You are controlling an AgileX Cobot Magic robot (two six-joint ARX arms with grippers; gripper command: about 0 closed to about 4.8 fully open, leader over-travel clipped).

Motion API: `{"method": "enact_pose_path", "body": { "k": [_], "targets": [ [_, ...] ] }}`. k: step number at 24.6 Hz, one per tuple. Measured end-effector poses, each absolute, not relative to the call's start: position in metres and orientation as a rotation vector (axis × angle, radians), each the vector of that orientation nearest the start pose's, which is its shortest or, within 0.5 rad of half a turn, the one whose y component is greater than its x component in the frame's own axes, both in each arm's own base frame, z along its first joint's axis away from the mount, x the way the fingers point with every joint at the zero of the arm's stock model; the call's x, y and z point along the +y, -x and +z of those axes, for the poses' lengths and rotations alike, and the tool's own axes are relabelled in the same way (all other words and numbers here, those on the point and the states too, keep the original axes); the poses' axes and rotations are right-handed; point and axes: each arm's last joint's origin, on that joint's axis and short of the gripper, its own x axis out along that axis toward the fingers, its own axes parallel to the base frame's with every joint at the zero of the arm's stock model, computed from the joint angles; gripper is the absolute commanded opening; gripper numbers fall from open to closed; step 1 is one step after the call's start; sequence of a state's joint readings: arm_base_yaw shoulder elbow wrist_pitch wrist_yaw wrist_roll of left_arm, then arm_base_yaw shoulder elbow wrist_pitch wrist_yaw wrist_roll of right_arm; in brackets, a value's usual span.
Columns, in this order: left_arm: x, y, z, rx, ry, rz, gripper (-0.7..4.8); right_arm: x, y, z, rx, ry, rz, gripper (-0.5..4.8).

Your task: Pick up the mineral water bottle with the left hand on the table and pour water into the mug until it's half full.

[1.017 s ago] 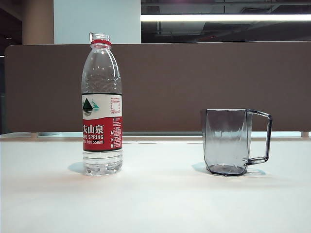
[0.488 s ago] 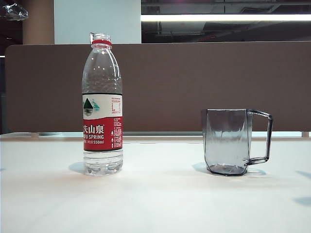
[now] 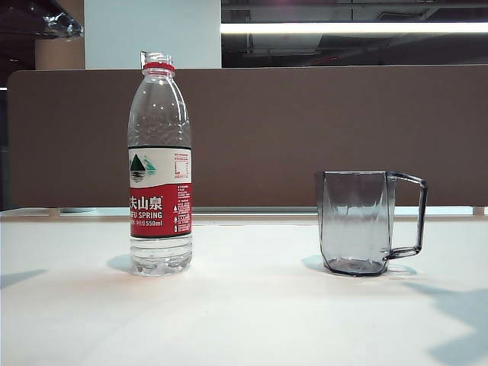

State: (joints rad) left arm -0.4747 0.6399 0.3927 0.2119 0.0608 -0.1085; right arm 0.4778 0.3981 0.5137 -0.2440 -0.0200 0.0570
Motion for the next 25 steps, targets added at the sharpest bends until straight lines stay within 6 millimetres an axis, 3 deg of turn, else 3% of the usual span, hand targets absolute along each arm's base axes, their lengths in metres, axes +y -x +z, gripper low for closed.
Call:
{"method": "enact_pose_path", "body": {
  "k": [4,5,6,9,10,25],
  "targets": [
    [-0.074,-0.14,0.255,0.069,0.097,-0.529,0.07,0.056,-0.092,0.273,0.221,-0.003,0.549,-0.09],
    [-0.074,-0.14,0.255,0.072,0.096,-0.53,1.08,0.057,-0.091,0.273,0.23,0.001,0.562,-0.09],
    [-0.075,-0.142,0.253,0.081,0.096,-0.531,2.5,0.058,-0.091,0.273,0.231,0.002,0.571,-0.09],
    [-0.076,-0.145,0.249,0.11,0.09,-0.528,4.56,0.058,-0.091,0.273,0.231,0.002,0.573,-0.09],
    [-0.077,-0.146,0.248,0.116,0.089,-0.528,4.79,0.058,-0.091,0.273,0.232,0.002,0.573,-0.09],
    [-0.091,-0.173,0.229,0.176,0.076,-0.527,4.79,0.057,-0.09,0.268,0.275,0.015,0.571,-0.09]
  ]
}}
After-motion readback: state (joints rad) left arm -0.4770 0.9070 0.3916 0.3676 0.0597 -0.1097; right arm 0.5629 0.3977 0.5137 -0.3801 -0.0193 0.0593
